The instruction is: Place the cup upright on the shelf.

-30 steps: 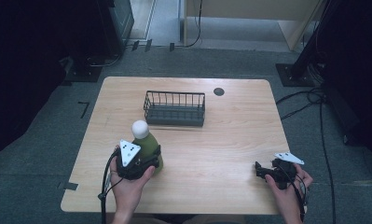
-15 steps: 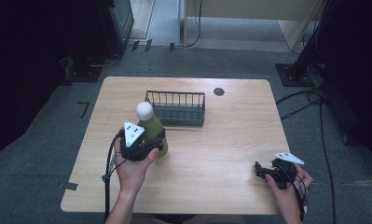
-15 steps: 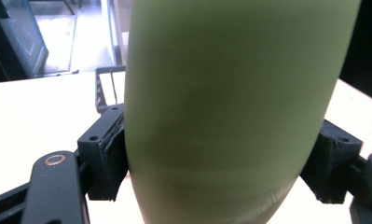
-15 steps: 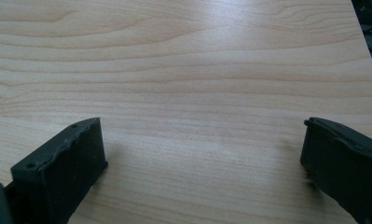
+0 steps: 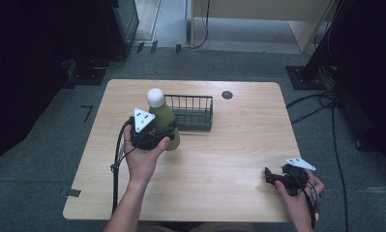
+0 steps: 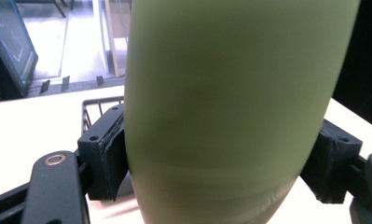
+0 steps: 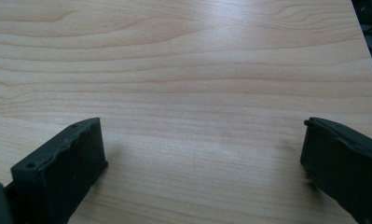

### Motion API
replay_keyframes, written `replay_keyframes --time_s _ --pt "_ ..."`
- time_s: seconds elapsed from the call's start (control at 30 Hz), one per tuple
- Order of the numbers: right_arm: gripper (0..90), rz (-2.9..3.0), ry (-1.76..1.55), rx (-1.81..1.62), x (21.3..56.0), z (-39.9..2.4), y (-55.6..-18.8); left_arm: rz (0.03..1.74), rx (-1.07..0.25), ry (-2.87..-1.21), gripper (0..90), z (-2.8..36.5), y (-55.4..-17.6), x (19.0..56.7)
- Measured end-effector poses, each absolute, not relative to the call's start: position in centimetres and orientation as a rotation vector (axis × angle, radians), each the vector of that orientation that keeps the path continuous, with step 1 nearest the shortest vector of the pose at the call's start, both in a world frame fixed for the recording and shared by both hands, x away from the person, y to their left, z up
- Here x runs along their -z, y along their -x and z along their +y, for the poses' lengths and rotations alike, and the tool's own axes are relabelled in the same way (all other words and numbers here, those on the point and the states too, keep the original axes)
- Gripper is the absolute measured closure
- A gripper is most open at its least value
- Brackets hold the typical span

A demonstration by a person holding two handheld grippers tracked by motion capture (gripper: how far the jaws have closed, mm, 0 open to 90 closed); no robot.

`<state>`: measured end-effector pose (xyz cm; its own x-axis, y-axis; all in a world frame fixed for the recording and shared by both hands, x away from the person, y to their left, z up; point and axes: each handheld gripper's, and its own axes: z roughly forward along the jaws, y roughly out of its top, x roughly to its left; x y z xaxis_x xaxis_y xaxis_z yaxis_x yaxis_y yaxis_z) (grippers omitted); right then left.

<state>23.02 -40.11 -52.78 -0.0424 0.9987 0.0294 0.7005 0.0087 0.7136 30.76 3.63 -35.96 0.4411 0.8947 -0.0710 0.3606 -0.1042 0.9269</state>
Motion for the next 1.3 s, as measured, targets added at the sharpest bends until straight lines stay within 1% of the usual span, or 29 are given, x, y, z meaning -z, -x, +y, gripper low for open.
replay_keyframes --time_s 0.17,0.5,0.93,1.3 --pt "0.0 1.793 -1.738 -0.785 52.8 -40.1 -23.0 1.085 -0.664 -1.675 22.7 3.0 -31.8 34.7" --pt "0.0 1.792 -1.741 -0.784 52.8 -40.1 -23.0 1.086 -0.663 -1.657 22.7 2.6 -33.3 33.4" --pt "0.0 1.793 -1.741 -0.784 52.8 -40.1 -23.0 1.085 -0.671 -1.618 22.7 2.6 -34.9 31.6" --pt "0.0 1.793 -1.741 -0.784 52.8 -40.1 -23.0 1.104 -0.746 -1.581 22.7 2.2 -37.0 31.3"
